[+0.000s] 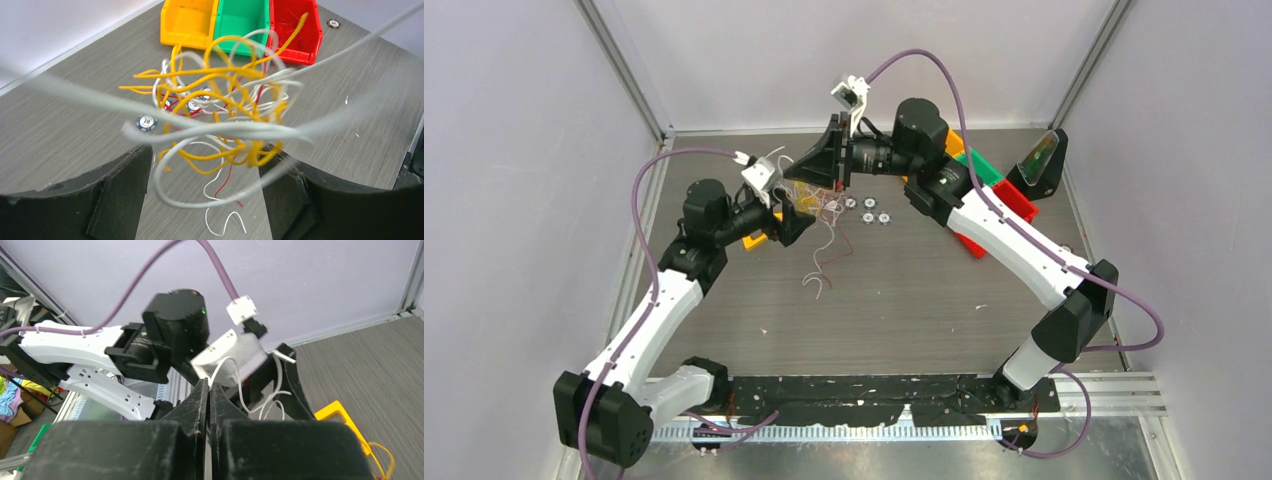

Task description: Untangle the cables

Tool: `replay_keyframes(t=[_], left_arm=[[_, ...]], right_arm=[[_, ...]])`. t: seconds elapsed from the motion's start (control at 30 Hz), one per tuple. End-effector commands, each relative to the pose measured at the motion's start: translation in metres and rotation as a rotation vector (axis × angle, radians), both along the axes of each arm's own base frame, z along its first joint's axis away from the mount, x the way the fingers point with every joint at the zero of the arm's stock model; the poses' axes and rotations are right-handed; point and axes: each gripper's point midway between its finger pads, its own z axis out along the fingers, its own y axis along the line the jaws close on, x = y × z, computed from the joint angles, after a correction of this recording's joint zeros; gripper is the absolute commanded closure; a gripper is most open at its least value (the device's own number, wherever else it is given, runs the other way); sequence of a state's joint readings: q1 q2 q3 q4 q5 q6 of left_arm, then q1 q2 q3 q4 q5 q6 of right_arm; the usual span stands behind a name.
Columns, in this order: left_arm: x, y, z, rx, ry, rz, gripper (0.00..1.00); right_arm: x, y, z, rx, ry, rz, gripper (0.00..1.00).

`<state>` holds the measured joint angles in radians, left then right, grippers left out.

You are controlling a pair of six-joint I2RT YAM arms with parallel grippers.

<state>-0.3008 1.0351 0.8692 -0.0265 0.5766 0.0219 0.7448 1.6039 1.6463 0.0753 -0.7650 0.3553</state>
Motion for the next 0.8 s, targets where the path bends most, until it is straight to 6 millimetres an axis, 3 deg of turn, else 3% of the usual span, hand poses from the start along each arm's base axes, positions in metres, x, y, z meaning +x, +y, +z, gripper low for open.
replay_keyframes(t=[0.0,0.1,0.23,0.3,0.4,0.47,0.57,0.7,0.77], left_arm=[[-0.003,-0.001,0.038,-0.08,-0.1,0.008,0.21],[-0.034,0.004,0.056,-0.069,-0.178,-0.039,0.03],[-0.064,0.011,0.085,-0.053,-0.288,-0.062,0.0],[-0.062,0.008,0.098,-0.084,-0.292,-0.054,0.0],[-0.035,-0.002,0.099,-0.125,-0.257,0.011,0.04],[-0.018,-0.01,0.087,-0.133,-0.209,0.017,0.16],[-0.009,-0.018,0.044,-0.06,-0.098,-0.023,0.54],[-0.014,-0.005,-0.014,-0.011,-0.005,-0.04,0.82],[-0.016,0.007,-0.04,0.02,0.042,-0.016,0.99]], right_arm=[[-0.015,-0.012,0.067,0.126,-0.081,0.005,0.94],[-0.01,-0.019,0.074,0.128,-0.108,-0.041,0.95],[-0.009,-0.021,0.069,0.116,-0.107,-0.052,0.95],[-0.012,-0.02,0.072,0.134,-0.097,-0.033,0.95],[-0.017,-0.019,0.083,0.172,-0.092,-0.006,0.95],[-0.02,-0.02,0.095,0.195,-0.09,0.011,0.95],[-0.027,-0.026,0.118,0.237,-0.106,0.021,0.95],[-0.025,-0.046,0.151,0.296,-0.134,-0.036,0.95],[-0.013,-0.064,0.167,0.326,-0.15,-0.098,0.95]])
